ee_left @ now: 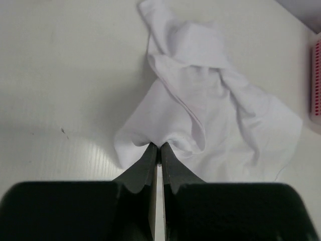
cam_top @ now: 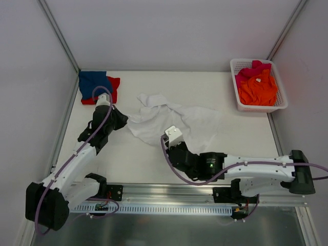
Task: Fold and stack the t-shirts
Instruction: Flatten the tshirt out
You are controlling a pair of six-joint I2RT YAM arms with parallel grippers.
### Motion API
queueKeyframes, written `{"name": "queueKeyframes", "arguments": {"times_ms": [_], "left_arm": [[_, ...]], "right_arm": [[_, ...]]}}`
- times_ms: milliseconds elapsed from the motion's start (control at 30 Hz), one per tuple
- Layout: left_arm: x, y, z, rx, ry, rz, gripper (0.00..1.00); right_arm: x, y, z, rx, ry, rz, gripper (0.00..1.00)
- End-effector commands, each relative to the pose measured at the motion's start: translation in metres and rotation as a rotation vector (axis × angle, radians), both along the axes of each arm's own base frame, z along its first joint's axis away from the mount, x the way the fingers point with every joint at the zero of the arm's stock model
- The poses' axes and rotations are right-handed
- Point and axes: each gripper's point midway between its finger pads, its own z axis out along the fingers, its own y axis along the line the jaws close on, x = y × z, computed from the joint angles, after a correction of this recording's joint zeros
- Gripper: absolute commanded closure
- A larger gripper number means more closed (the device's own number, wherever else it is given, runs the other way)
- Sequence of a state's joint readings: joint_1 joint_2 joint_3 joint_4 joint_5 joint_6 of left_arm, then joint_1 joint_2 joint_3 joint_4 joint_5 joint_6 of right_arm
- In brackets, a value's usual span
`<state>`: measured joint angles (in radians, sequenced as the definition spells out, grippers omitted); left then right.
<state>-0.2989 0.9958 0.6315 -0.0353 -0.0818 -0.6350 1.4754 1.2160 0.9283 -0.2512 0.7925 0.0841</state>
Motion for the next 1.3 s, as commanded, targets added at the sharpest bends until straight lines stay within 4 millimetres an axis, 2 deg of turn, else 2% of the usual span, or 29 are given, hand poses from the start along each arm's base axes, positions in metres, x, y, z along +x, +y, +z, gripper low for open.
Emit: {"name": "queueKeyframes", "arguments": {"times_ms": [0, 33, 67, 100, 133, 167, 200, 233, 267, 433, 500, 533, 600, 633, 700, 733, 800, 833, 900, 933, 1000, 1267], "left_arm": [[-0.012, 0.022, 0.051, 0.060, -0.078, 0.043, 1.00], [-0.014, 0.024, 0.060, 0.069, -0.096, 0.047, 1.00], [-0.018, 0.028, 0.084, 0.064, -0.151, 0.063, 1.00], [-0.023, 0.032, 0.089, 0.077, -0.149, 0.067, 1.00], [-0.027, 0.035, 0.098, 0.080, -0.166, 0.074, 1.00], [-0.032, 0.041, 0.120, 0.076, -0.216, 0.094, 1.00], [-0.036, 0.044, 0.129, 0.087, -0.231, 0.100, 1.00], [-0.042, 0.047, 0.132, 0.098, -0.225, 0.104, 1.00], [-0.048, 0.054, 0.152, 0.098, -0.270, 0.126, 1.00], [-0.079, 0.078, 0.203, 0.136, -0.356, 0.187, 1.00], [-0.090, 0.086, 0.219, 0.147, -0.390, 0.208, 1.00], [-0.097, 0.092, 0.235, 0.146, -0.422, 0.230, 1.00], [-0.109, 0.100, 0.245, 0.164, -0.438, 0.248, 1.00], [-0.118, 0.106, 0.261, 0.159, -0.473, 0.267, 1.00], [-0.132, 0.113, 0.274, 0.168, -0.507, 0.281, 1.00], [-0.143, 0.118, 0.292, 0.158, -0.550, 0.297, 1.00], [-0.156, 0.125, 0.306, 0.165, -0.583, 0.309, 1.00], [-0.168, 0.130, 0.324, 0.152, -0.628, 0.323, 1.00], [-0.180, 0.135, 0.337, 0.151, -0.661, 0.331, 1.00], [-0.192, 0.138, 0.351, 0.136, -0.700, 0.340, 1.00], [-0.209, 0.143, 0.369, 0.122, -0.754, 0.346, 1.00], [-0.254, 0.154, 0.420, 0.129, -0.920, 0.337, 1.00]], "right_arm": [[0.023, -0.050, 0.064, 0.016, -0.151, -0.129, 1.00], [0.025, -0.059, 0.075, 0.019, -0.172, -0.141, 1.00], [0.027, -0.068, 0.083, 0.018, -0.188, -0.157, 1.00], [0.029, -0.084, 0.099, 0.044, -0.216, -0.187, 1.00], [0.030, -0.092, 0.107, 0.052, -0.228, -0.200, 1.00], [0.031, -0.102, 0.116, 0.055, -0.242, -0.216, 1.00], [0.032, -0.119, 0.129, 0.087, -0.262, -0.254, 1.00], [0.033, -0.128, 0.135, 0.082, -0.277, -0.266, 1.00], [0.033, -0.139, 0.144, 0.089, -0.288, -0.280, 1.00], [0.036, -0.197, 0.181, 0.128, -0.358, -0.383, 1.00], [0.037, -0.216, 0.194, 0.142, -0.379, -0.428, 1.00], [0.037, -0.223, 0.199, 0.147, -0.385, -0.440, 1.00], [0.036, -0.239, 0.214, 0.161, -0.406, -0.462, 1.00], [0.036, -0.243, 0.219, 0.164, -0.411, -0.465, 1.00], [0.036, -0.251, 0.237, 0.161, -0.435, -0.471, 1.00], [0.037, -0.252, 0.244, 0.168, -0.441, -0.469, 1.00], [0.037, -0.251, 0.266, 0.157, -0.466, -0.455, 1.00], [0.037, -0.250, 0.273, 0.162, -0.472, -0.448, 1.00], [0.038, -0.244, 0.289, 0.150, -0.495, -0.424, 1.00], [0.037, -0.248, 0.302, 0.196, -0.497, -0.427, 1.00], [0.038, -0.244, 0.315, 0.190, -0.519, -0.399, 1.00], [0.036, -0.238, 0.377, 0.255, -0.617, -0.320, 1.00]]}}
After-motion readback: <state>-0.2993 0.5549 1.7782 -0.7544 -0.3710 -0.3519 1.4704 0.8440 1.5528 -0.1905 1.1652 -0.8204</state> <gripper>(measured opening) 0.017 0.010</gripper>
